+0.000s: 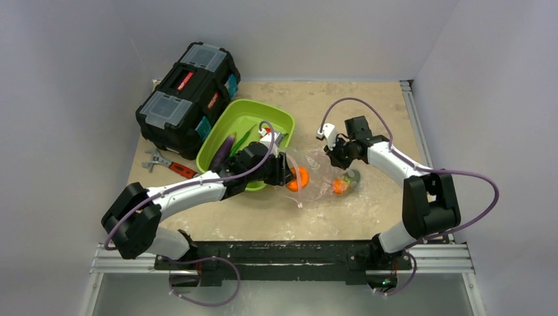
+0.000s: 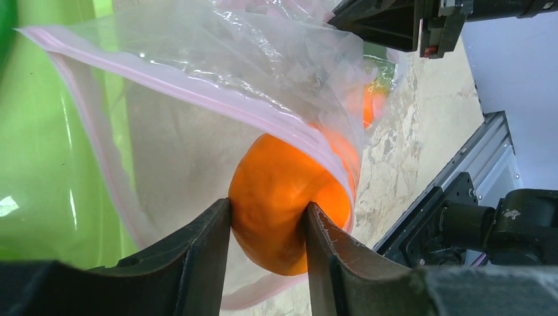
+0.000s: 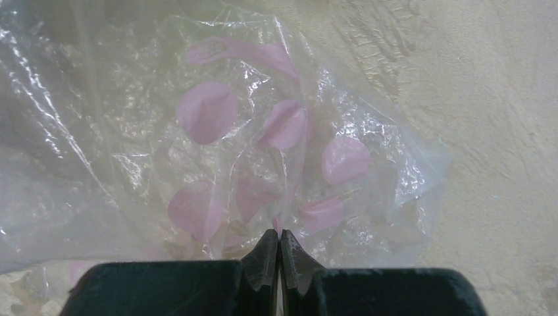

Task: Open the zip-top bag and remove the fake food
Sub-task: Pick up the fake fruit from the zipper food storage bag, then place the fake fruit in the bin.

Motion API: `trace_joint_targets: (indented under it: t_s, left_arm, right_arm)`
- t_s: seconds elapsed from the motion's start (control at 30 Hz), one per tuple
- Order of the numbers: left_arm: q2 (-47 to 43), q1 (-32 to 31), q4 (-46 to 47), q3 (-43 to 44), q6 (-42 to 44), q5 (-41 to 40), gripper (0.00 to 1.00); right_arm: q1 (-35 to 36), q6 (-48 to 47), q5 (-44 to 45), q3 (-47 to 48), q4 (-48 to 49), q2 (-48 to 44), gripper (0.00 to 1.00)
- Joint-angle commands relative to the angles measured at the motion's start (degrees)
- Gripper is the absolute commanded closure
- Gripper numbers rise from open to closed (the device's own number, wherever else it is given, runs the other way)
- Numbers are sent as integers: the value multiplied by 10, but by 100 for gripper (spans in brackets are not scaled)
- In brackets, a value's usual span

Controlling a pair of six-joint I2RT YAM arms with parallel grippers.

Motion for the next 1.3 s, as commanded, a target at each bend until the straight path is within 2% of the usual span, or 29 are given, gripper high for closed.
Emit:
trace_joint_targets:
  t_s: [0.0,0.57,1.27]
  left_arm:
    - [-46,10,6,-16,20,-2,100]
    - [-177,43,-104,-49,57,-20,100]
    - [-278,72,-254,-10,121,-89,100]
  right_arm:
    - [-3,7,22,9,17,-20,100]
    - [-7,2,14,13,9,-17,100]
    - [-8,2,15,16,6,-7,100]
